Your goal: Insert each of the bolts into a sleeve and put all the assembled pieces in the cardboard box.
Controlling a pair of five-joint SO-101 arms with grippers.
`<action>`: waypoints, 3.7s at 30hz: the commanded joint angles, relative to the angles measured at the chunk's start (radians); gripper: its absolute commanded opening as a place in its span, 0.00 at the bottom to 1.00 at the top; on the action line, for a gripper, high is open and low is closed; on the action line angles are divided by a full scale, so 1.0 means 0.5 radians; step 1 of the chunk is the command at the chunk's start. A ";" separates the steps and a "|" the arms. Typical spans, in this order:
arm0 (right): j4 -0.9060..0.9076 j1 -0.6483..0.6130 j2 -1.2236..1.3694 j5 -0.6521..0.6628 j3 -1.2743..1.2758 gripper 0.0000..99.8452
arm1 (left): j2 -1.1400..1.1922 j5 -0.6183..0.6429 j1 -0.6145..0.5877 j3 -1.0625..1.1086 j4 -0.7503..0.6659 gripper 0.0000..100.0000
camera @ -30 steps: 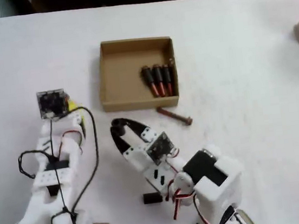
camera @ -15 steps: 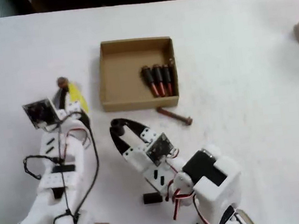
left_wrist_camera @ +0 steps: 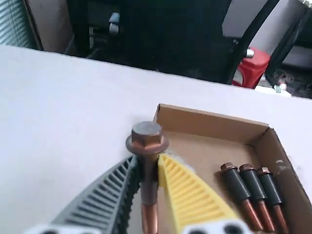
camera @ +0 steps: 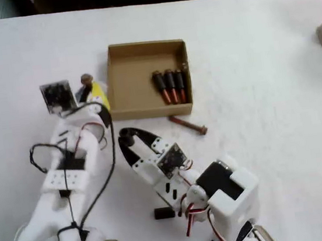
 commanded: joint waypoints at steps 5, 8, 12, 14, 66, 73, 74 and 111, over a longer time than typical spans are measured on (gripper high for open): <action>0.075 -0.011 -0.008 0.028 -0.089 0.02 | -0.186 0.018 0.008 -0.519 0.908 0.02; 0.097 -0.008 -0.008 0.028 -0.101 0.02 | -0.428 0.015 0.075 -0.304 0.776 0.02; 0.097 -0.002 -0.008 0.025 -0.101 0.02 | -0.784 0.015 0.176 -0.018 0.559 0.02; 0.094 -0.005 -0.008 0.025 -0.098 0.02 | -0.855 0.015 0.210 0.034 0.512 0.02; 0.097 -0.002 -0.014 0.015 -0.077 0.02 | -1.115 0.018 0.333 0.586 0.166 0.02; 0.100 -0.002 -0.014 0.015 -0.080 0.02 | -1.287 0.018 0.391 0.543 0.503 0.02; 0.100 -0.002 -0.014 0.015 -0.080 0.02 | -1.287 0.018 0.391 0.509 0.571 0.02; 0.100 0.002 -0.011 0.015 -0.086 0.02 | -1.300 0.276 0.222 0.301 0.669 0.02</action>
